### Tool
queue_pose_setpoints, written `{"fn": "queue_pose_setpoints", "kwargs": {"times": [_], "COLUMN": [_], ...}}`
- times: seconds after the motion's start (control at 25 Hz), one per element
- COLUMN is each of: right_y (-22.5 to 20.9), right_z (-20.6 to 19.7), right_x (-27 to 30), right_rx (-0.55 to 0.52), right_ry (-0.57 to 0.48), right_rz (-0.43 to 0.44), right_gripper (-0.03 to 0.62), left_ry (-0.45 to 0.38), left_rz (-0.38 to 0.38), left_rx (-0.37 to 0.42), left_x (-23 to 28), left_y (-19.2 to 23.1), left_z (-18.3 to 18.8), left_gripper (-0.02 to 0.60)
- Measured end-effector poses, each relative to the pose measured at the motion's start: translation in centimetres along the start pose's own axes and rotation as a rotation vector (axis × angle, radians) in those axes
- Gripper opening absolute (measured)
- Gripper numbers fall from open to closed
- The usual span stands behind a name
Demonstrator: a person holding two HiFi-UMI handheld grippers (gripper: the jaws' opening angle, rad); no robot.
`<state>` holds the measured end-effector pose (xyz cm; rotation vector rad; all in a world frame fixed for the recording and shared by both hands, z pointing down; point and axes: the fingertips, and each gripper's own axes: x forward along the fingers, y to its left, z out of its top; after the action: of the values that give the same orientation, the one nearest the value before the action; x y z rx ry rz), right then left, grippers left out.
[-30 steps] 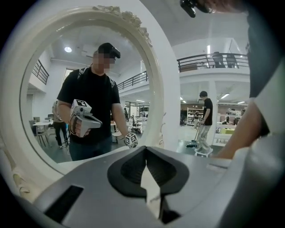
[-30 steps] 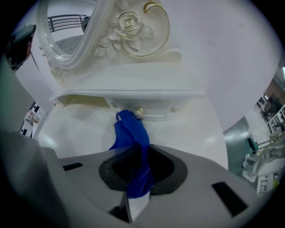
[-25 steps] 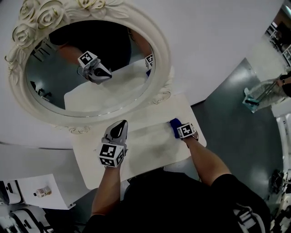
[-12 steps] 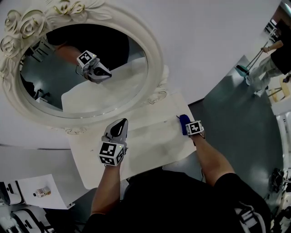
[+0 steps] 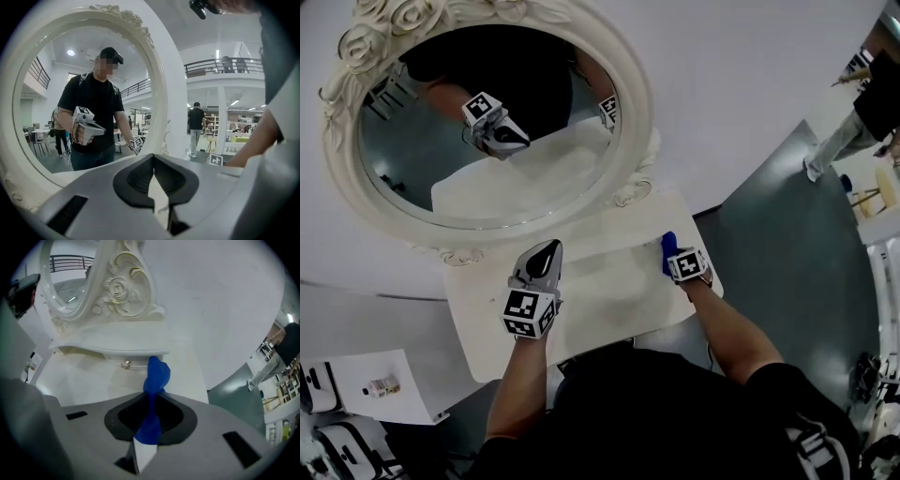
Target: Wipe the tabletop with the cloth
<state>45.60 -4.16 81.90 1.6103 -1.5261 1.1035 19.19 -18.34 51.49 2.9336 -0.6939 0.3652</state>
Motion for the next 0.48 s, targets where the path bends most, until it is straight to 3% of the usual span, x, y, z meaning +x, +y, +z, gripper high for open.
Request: {"fn": "queue_pose_setpoints", "kwargs": {"times": [0.24,0.48], "right_y": [10.8,23.5], "right_z": [0.4,3.7], "right_x": [-0.5,-0.4], "right_rx": [-0.176,-0.316], "right_ry": [0.007,-0.026], "right_rz": [0.072,0.177], "right_gripper": [0.043,0.043], "left_ry": [-0.023,-0.027], "left_rz": [0.033,0.159], "left_rx": [-0.007,-0.039], "left_x": [-5.3,-14.3], "left_y": [1.6,6.2], "left_z": [-0.4,-2.0], "left_gripper": [0.014,0.014]}}
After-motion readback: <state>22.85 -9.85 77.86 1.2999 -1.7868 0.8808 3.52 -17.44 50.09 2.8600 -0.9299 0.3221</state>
